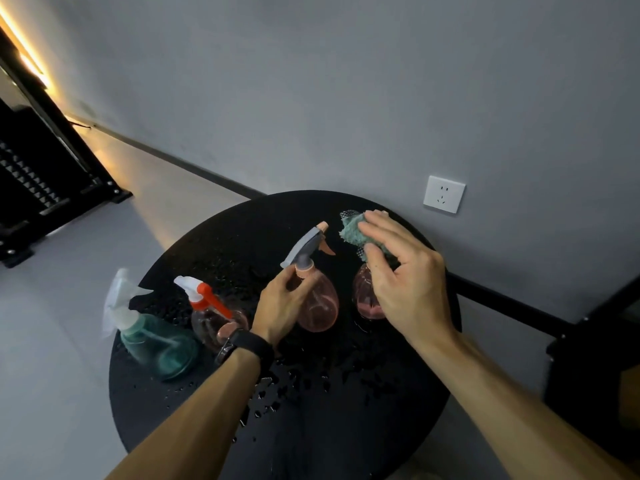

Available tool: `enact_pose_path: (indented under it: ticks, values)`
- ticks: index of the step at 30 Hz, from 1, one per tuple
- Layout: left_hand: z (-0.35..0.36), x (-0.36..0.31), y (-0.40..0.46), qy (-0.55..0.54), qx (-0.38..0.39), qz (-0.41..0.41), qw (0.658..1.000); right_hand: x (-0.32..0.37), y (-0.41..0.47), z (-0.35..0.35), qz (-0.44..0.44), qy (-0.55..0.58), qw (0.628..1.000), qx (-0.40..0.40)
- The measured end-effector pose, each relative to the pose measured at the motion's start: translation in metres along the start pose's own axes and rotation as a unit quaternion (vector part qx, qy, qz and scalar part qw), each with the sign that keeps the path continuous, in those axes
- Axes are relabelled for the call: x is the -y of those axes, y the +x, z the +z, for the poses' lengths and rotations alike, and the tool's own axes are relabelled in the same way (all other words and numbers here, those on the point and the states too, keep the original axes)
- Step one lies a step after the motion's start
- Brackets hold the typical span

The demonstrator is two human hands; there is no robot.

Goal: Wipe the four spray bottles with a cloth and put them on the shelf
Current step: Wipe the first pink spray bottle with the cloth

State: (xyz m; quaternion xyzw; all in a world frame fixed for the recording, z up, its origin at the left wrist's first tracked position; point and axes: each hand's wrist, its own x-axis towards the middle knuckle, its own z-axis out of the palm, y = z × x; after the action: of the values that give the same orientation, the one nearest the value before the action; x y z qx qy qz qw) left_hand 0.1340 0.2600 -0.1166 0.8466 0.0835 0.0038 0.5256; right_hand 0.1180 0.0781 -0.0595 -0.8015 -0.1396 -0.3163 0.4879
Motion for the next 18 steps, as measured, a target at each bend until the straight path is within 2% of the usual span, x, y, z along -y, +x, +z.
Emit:
enact_pose_path:
  ticks: [4,11,13,18]
  values:
    - [-0.015,-0.019,-0.013,-0.159,0.018,-0.019,0.987,0.005,-0.002,0.002,0.014,0.015,1.0,0.009]
    - [-0.038,-0.022,-0.04,-0.383,0.07,-0.057,0.919,0.028,-0.022,0.021,0.016,0.06,0.994,0.094]
    - [-0.043,-0.021,-0.044,-0.414,0.071,-0.066,0.905,0.036,-0.026,0.028,0.0,0.076,0.991,0.105]
    - [-0.054,-0.02,-0.052,-0.419,0.076,-0.067,0.902,0.05,-0.033,0.044,0.011,0.1,0.978,0.181]
